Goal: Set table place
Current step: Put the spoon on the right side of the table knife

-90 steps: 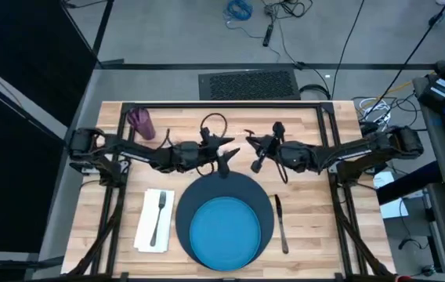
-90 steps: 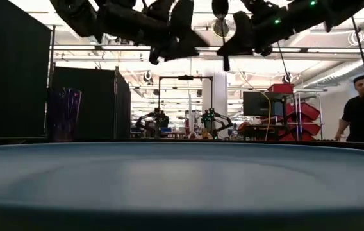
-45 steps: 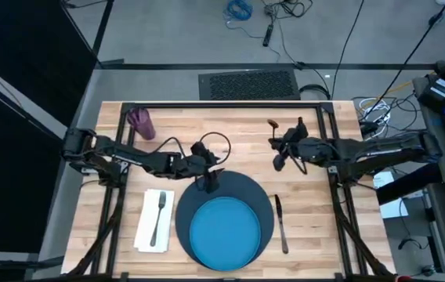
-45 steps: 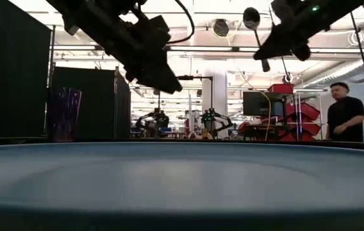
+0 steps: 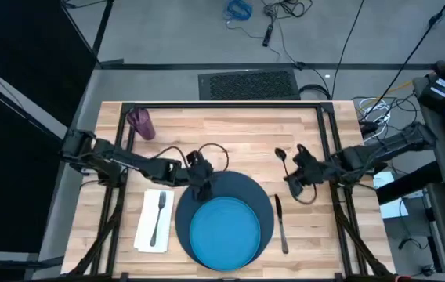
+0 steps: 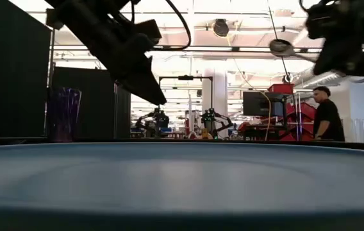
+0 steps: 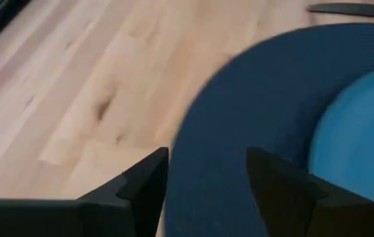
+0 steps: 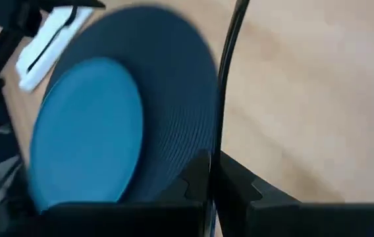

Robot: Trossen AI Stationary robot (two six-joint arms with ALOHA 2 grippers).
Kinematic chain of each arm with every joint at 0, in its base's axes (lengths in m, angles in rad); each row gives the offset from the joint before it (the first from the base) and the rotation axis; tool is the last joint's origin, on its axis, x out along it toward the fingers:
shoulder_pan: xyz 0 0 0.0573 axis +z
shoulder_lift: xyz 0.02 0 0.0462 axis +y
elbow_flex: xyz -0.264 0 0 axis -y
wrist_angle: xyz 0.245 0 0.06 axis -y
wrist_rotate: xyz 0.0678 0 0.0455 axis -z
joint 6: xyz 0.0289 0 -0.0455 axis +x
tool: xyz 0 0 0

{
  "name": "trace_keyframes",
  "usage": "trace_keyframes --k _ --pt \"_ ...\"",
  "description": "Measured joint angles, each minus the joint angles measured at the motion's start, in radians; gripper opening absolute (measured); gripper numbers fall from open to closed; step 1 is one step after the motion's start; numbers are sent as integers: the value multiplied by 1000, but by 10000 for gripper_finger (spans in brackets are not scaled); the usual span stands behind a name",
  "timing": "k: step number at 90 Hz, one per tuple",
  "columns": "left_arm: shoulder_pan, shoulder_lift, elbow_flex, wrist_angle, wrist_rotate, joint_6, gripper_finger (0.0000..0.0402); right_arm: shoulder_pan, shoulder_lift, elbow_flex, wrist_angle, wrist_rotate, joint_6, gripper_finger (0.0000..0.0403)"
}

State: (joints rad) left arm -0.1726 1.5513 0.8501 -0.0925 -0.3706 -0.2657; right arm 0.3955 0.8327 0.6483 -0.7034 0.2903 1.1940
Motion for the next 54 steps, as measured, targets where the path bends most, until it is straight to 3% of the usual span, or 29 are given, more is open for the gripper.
trace_keyframes --k 31,54 --pt "-116 -31 0 6 0 -60 190 394 -3 0 -254 120 569 0" --pt "-188 -31 0 5 -12 -86 190 630 111 0 -260 152 932 0"
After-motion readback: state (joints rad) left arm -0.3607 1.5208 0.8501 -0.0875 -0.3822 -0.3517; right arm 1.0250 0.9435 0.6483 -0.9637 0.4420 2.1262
